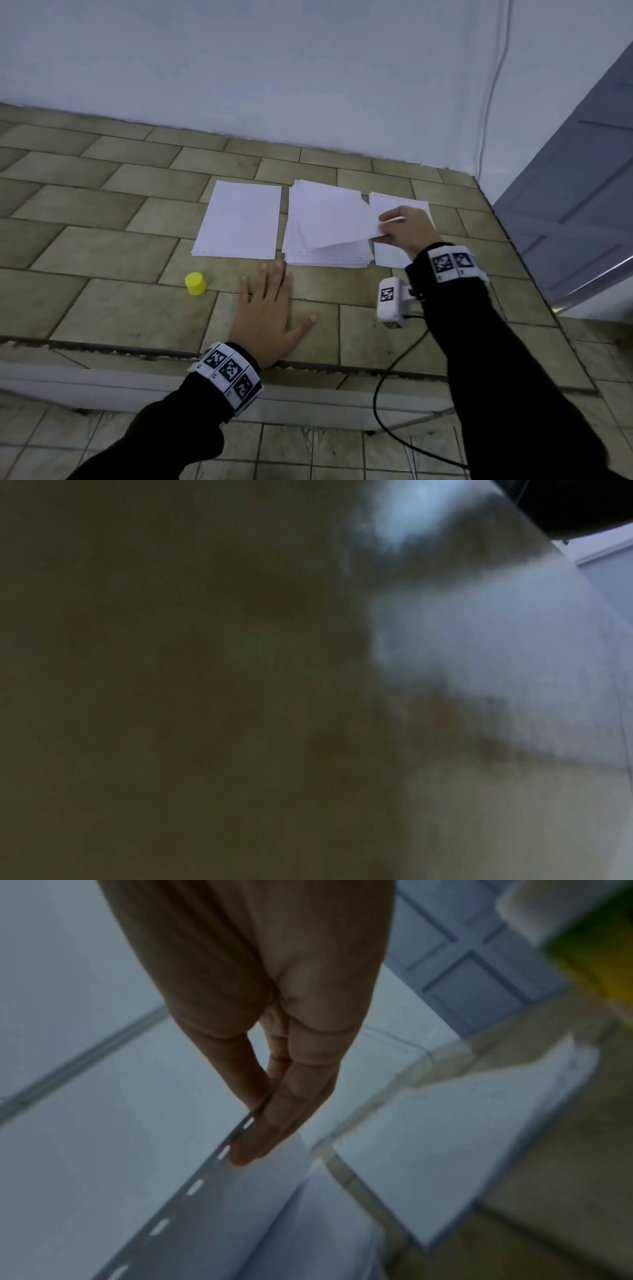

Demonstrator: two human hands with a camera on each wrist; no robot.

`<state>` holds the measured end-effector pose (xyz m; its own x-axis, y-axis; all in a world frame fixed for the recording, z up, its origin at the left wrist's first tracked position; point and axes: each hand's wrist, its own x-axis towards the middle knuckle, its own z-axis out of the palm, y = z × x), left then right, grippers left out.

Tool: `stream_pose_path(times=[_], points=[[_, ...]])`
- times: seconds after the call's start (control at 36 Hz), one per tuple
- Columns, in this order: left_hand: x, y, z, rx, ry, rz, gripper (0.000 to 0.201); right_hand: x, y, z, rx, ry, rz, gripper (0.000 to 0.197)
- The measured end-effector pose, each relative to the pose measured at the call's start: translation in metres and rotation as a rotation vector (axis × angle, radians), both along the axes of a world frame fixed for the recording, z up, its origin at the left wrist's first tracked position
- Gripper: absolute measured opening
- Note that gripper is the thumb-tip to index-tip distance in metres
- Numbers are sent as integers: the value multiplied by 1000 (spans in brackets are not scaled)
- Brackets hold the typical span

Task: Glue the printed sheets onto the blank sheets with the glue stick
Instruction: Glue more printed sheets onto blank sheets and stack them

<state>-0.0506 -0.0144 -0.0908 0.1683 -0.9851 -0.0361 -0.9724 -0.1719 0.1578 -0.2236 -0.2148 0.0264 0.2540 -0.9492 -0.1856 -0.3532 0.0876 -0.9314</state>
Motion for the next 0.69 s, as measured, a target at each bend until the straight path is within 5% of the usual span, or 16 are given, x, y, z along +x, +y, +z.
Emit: stream_pose_path(times=[0.14,0.39,0.69], points=[[0,-1,-1,-23,23,-3,108,24,1,-30,-16,119,-39,12],[3,0,-2,-22,19,3,99,40,3,-47,-276,869,174,28],[3,-1,-1,5,1,16,98,42,13,-51,-312,1003,185,35]])
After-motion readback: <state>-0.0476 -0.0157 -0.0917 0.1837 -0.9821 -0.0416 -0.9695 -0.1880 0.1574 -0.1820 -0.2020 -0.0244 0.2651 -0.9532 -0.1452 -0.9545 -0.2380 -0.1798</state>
